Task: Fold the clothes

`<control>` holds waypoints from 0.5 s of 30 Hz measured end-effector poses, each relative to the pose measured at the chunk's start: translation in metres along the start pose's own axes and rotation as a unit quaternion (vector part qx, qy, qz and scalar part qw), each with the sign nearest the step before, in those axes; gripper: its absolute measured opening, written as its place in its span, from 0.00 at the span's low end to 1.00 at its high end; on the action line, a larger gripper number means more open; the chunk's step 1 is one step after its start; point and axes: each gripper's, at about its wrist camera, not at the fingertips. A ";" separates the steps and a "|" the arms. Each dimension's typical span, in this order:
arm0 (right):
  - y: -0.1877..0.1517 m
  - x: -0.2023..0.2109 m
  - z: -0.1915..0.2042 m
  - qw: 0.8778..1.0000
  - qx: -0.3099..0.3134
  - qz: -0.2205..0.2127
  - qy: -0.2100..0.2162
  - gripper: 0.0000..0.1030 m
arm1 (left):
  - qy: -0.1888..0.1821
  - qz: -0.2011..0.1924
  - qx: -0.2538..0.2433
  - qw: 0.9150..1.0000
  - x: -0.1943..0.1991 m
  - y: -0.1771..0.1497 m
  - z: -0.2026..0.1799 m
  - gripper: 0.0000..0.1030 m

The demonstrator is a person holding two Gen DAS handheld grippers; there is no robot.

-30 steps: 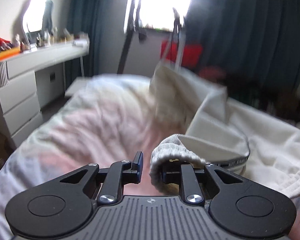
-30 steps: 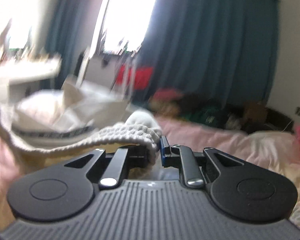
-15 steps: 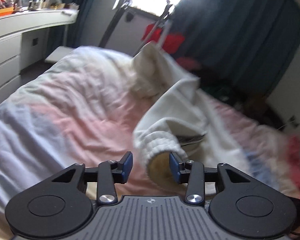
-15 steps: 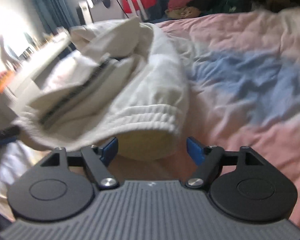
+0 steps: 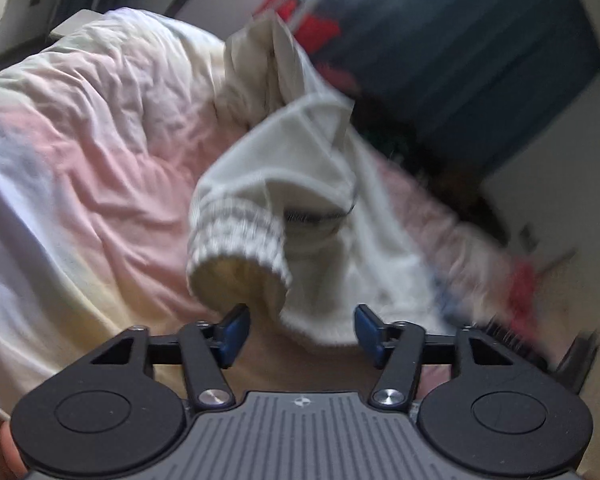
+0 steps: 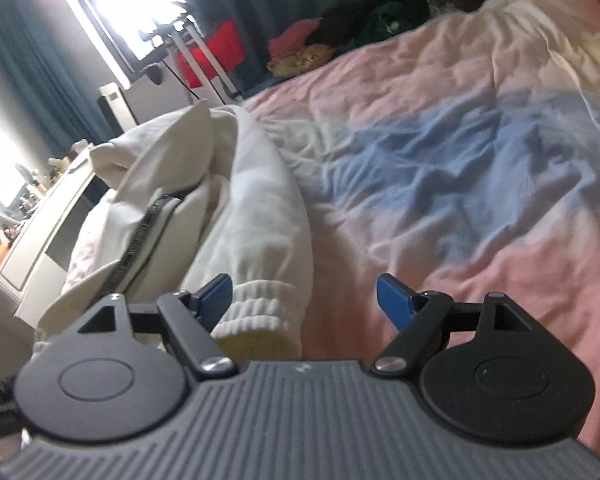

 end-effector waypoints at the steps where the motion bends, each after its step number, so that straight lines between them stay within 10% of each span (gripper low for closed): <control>1: -0.001 -0.004 0.000 1.000 -0.002 0.003 -0.001 0.79 | 0.007 -0.003 -0.002 1.000 -0.006 0.001 -0.001 0.61; 9: -0.006 -0.013 0.008 1.000 0.013 -0.010 -0.023 0.79 | 0.035 -0.034 -0.039 0.998 -0.031 0.002 -0.015 0.52; 15: -0.009 -0.016 0.013 0.998 0.032 -0.015 -0.042 0.79 | 0.100 -0.041 -0.079 0.991 -0.044 -0.012 -0.023 0.22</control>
Point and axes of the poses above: each gripper's, at about its wrist camera, not at the fingertips, and x roughly against the way its jaws point, z to its left, y to its top, and after that the axes turned 12 degrees about x, right-handed
